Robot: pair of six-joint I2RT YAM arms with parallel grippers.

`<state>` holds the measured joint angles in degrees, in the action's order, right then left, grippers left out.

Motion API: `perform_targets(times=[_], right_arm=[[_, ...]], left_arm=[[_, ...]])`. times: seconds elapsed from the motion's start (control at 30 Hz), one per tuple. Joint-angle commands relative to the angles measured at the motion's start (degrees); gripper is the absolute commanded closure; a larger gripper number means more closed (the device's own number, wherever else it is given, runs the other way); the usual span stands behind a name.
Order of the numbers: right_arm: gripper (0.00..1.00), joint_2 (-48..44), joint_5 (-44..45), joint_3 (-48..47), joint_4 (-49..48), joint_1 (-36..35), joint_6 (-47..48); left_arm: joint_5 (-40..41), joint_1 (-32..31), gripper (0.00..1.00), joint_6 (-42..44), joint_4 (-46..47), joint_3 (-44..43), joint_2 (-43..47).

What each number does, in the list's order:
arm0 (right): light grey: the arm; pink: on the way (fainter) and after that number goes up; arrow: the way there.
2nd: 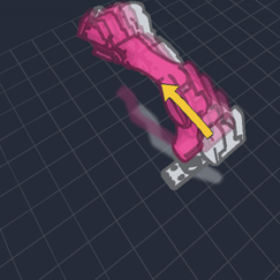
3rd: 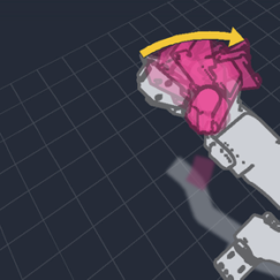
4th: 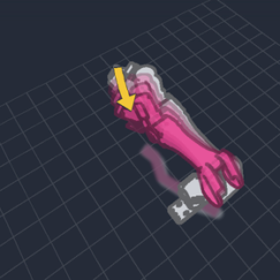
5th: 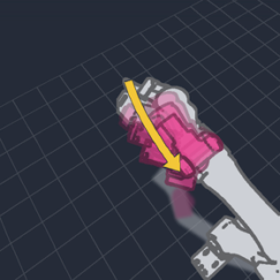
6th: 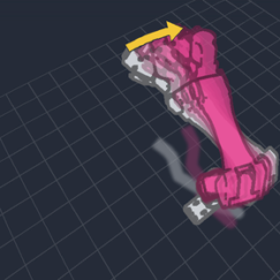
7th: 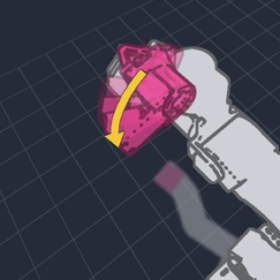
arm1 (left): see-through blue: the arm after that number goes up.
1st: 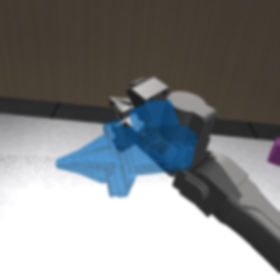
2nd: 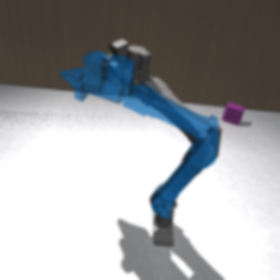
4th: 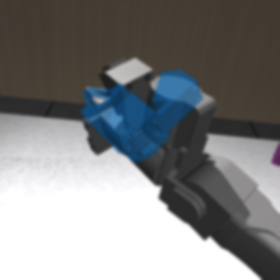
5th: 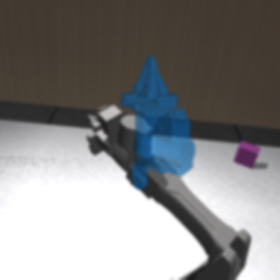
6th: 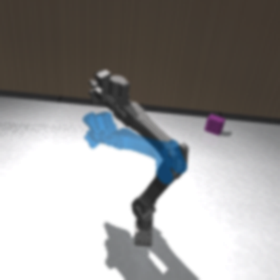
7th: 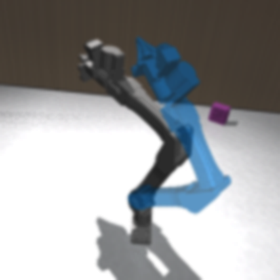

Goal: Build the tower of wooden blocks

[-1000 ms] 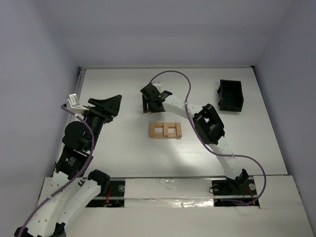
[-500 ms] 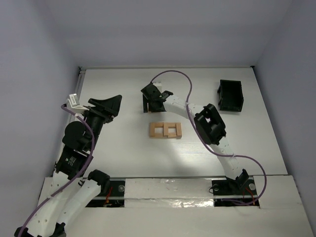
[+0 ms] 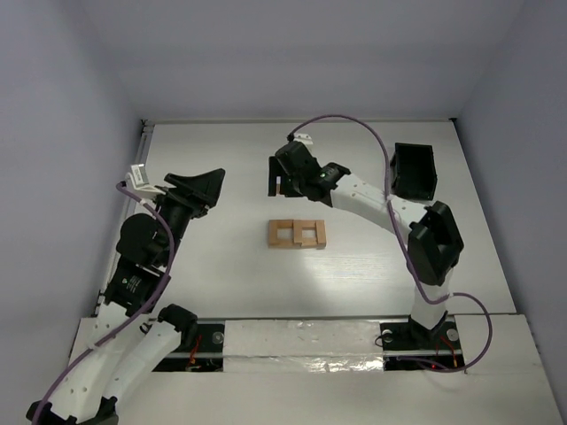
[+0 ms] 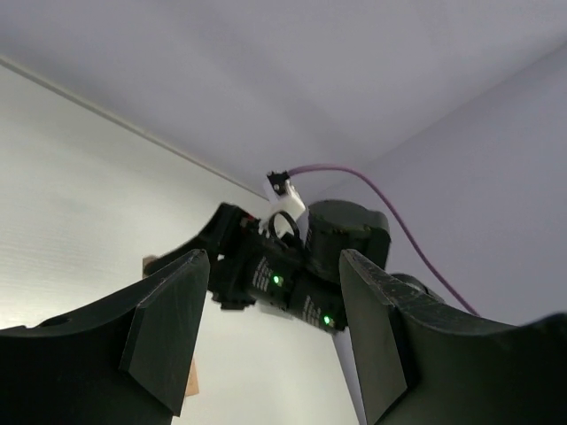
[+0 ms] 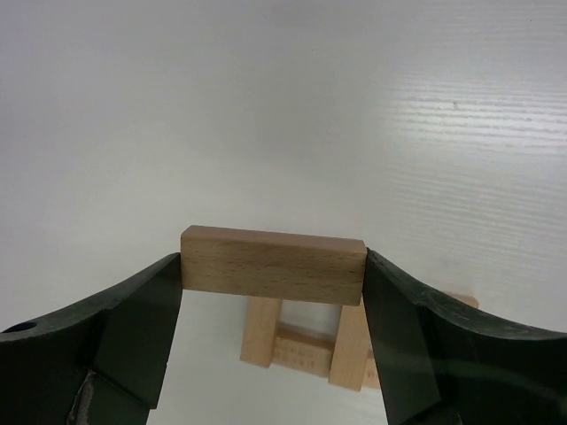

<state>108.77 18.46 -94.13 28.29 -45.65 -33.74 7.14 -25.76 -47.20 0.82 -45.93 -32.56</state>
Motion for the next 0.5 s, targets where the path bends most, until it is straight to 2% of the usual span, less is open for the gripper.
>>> perform_targets(times=[0.0, 0.13, 0.27, 0.47], right_arm=[[0.36, -2.94, 1.23, 3.41, -0.26, -2.95, -1.07], [0.36, -5.93, 1.41, 10.52, -0.08, -3.48, -3.52], [0.35, -6.73, 1.31, 13.70, -0.26, -4.63, -5.11], [0.34, -5.68, 2.54, 13.09, 1.67, -7.09, -5.90]], left_arm=[[-0.64, 0.27, 0.43, -0.34, 5.84, 3.02, -0.67], [0.42, 0.27, 0.44, -1.49, 11.47, 9.01, -1.28], [0.42, 0.27, 0.45, -1.05, 14.20, 12.09, -5.22], [2.00, 0.27, 0.46, 2.10, 21.41, 17.98, -7.78]])
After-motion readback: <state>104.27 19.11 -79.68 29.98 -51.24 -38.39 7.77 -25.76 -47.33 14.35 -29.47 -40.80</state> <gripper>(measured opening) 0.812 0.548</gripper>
